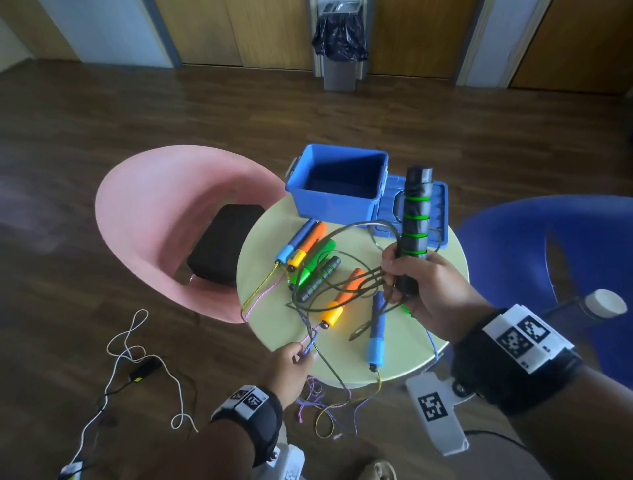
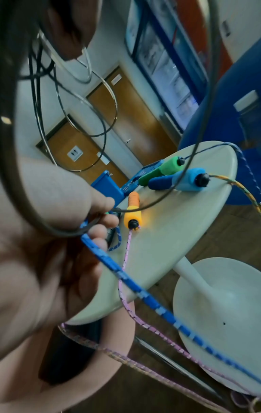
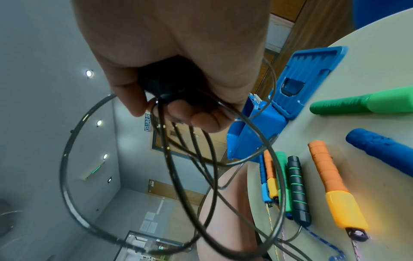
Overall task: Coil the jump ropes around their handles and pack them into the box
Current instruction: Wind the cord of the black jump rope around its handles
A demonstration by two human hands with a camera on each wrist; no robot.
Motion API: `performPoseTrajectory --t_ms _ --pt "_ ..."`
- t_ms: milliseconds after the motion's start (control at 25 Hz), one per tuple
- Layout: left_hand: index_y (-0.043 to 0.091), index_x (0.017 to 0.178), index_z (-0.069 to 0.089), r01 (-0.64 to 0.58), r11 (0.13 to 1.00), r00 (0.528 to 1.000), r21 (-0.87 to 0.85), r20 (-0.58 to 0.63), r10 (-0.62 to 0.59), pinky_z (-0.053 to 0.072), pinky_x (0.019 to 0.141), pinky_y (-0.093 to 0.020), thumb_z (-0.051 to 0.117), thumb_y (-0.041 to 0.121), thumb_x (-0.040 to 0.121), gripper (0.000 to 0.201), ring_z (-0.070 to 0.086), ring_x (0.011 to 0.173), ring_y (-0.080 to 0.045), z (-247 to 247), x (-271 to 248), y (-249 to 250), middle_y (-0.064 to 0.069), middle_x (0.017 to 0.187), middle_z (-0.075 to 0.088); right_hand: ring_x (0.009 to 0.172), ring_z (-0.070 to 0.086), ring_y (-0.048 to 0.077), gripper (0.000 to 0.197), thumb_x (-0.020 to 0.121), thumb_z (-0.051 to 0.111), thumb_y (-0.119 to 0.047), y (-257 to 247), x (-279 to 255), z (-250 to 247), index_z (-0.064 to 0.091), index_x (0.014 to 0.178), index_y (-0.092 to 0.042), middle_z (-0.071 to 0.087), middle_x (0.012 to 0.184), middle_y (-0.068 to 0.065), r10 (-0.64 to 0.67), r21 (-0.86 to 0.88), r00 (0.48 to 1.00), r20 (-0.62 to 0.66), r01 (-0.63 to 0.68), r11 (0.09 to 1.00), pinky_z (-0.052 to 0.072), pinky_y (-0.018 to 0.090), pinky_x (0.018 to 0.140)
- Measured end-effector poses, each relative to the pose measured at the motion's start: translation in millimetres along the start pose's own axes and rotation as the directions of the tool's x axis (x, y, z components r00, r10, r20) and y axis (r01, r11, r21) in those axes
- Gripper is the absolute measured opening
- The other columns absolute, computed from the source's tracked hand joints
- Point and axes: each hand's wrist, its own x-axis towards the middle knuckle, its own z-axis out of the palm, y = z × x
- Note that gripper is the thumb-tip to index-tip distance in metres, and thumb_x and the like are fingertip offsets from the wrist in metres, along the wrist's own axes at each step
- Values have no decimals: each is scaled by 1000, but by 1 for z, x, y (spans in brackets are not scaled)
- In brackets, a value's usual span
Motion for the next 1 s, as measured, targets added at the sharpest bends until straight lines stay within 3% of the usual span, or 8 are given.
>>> performPoseTrajectory --t_ms 120,240,360,440,520,640,800,1000 --pt "16 75 61 159 981 986 -109 59 -154 45 65 -31 50 45 98 38 54 66 -20 -3 5 9 -1 70 56 56 42 24 6 70 61 -8 0 -4 3 57 69 -12 47 63 9 31 -9 995 94 -30 1000 34 30 54" --pt "13 97 75 240 957 970 -164 87 -229 43 77 -30 38 47 103 50 59 91 -25 -4 8 16 -3 92 63 57 43 25 5 69 61 -7 -3 -4 3 58 69 -11 47 62 10 25 -44 993 118 -20 999 36 31 54" --pt "16 93 75 225 965 974 -133 64 -218 48 82 -29 40 48 101 48 64 92 -24 -6 11 14 3 90 67 58 42 25 6 69 62 -8 -7 0 -1 59 68 -13 46 62 12 19 -80 995 102 -11 997 36 29 52" --pt "17 88 74 238 970 970 -54 57 -235 52 86 -34 41 55 97 51 66 89 -25 -8 12 9 -1 89 73 57 42 26 6 69 62 -8 -9 2 -3 58 69 -13 46 63 13 15 -89 995 99 -6 996 36 29 52" --pt "17 93 73 249 966 960 72 112 -256 51 89 -35 32 60 97 60 66 94 -26 -10 14 6 -3 97 74 57 41 26 7 69 63 -8 -11 2 -4 59 68 -13 45 64 13 11 -91 995 103 -2 996 35 30 53" --pt "19 97 71 254 947 931 196 218 -294 50 79 -32 16 66 96 73 67 78 -20 -15 12 9 -2 78 74 57 40 26 8 69 64 -9 -11 2 -4 59 66 -14 44 64 13 -4 -117 993 121 19 993 33 32 55" --pt "21 100 70 282 954 921 103 251 -299 41 59 -27 15 66 98 71 56 54 -13 -16 9 12 0 59 66 57 41 25 14 62 72 -18 -11 3 -2 59 69 -15 45 63 12 -21 -140 989 146 42 989 34 31 55" --pt "16 98 72 427 891 881 -152 293 -372 43 65 -28 23 60 101 66 59 69 -18 -14 7 4 -4 65 66 57 41 24 9 72 64 -10 -12 2 4 60 68 -17 48 62 7 -54 -171 984 169 83 982 31 33 57"
